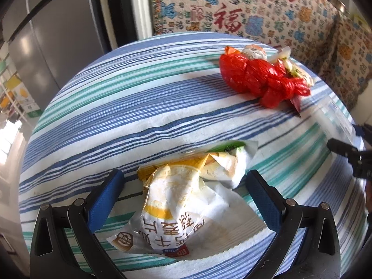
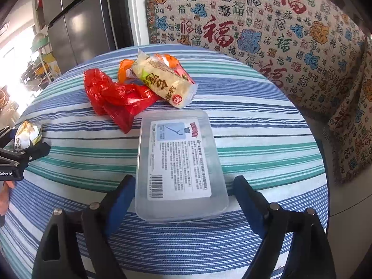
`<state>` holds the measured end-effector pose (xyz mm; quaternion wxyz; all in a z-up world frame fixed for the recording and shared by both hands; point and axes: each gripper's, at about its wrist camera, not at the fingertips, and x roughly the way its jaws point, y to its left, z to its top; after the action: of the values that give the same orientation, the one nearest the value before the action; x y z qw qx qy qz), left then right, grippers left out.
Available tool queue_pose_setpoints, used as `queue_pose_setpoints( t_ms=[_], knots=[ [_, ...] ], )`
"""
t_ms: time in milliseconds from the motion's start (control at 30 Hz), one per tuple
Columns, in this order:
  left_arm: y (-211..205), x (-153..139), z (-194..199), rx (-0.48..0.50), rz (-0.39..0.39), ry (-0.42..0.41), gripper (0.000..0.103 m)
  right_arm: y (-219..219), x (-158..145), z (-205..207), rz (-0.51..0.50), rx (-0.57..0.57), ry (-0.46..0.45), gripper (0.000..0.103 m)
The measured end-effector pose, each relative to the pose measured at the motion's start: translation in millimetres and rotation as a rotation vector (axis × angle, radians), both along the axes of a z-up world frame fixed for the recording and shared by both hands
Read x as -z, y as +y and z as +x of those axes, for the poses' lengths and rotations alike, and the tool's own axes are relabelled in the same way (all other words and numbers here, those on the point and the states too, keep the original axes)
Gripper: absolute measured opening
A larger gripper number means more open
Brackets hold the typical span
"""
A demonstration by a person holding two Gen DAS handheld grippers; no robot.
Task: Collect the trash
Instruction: 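Grasp the white snack wrapper with the left tool while the right grasps the clear plastic box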
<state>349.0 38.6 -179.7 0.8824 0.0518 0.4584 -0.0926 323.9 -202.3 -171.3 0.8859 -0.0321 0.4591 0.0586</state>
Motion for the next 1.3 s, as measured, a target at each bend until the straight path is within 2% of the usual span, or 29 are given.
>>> queue_pose_setpoints(
  t_ms=[133,300,367,467,600,700,800,833,867,900,1067,1100,1300],
  knots=[
    [1.6,-0.4,-2.4,0.051,0.005,0.014,0.103,-1.1,-4.2,5.8,-0.01,-0.021,0.079,0.088],
    [0.5,-3.4,-1.8,0.089,0.005,0.025,0.102,3.6,-4.5,8.1,-0.009,-0.012,0.086,0.09],
    [-0.1,-6.7,-4.1,0.118,-0.001,0.016,0.102,1.7,-6.7,12.2,0.021,-0.017,0.095,0.089],
    [0.1,-11.5,-6.7,0.129,-0.001,-0.001,0.102,-4.5,-13.4,15.8,0.074,-0.003,0.094,0.089],
    [4.6,-14.8,-4.0,0.114,-0.015,-0.007,0.101,-6.9,-20.2,19.9,0.092,0.002,0.096,0.089],
    [5.2,-15.2,1.2,0.121,-0.055,0.008,0.092,-2.5,-20.9,22.7,0.084,-0.004,0.095,0.089],
    [-0.7,-15.2,1.4,0.132,-0.024,0.0,0.086,2.8,-19.0,25.8,0.06,-0.015,0.104,0.086],
    [-2.9,-15.9,0.4,0.135,-0.01,-0.009,0.079,4.3,-19.0,25.0,0.055,-0.016,0.103,0.082],
    [-4.1,-16.6,-0.4,0.14,-0.008,-0.013,0.077,3.6,-19.2,25.8,0.055,-0.019,0.105,0.062],
    [-4.3,-17.5,-1.4,0.149,-0.016,-0.015,0.068,4.1,-19.5,25.5,0.05,-0.02,0.109,0.062],
    [0.6,-19.2,-1.9,0.13,-0.04,-0.02,0.056,-1.4,-29.7,14.5,0.072,-0.025,0.084,0.062],
    [1.7,-20.2,-1.5,0.126,-0.049,-0.022,0.047,-3.2,-32.8,11.1,0.075,-0.025,0.076,0.062],
    [3.5,-25.7,-1.1,0.092,-0.128,-0.026,0.04,-15.0,-41.8,-2.1,0.098,-0.022,0.048,0.062]
  ],
)
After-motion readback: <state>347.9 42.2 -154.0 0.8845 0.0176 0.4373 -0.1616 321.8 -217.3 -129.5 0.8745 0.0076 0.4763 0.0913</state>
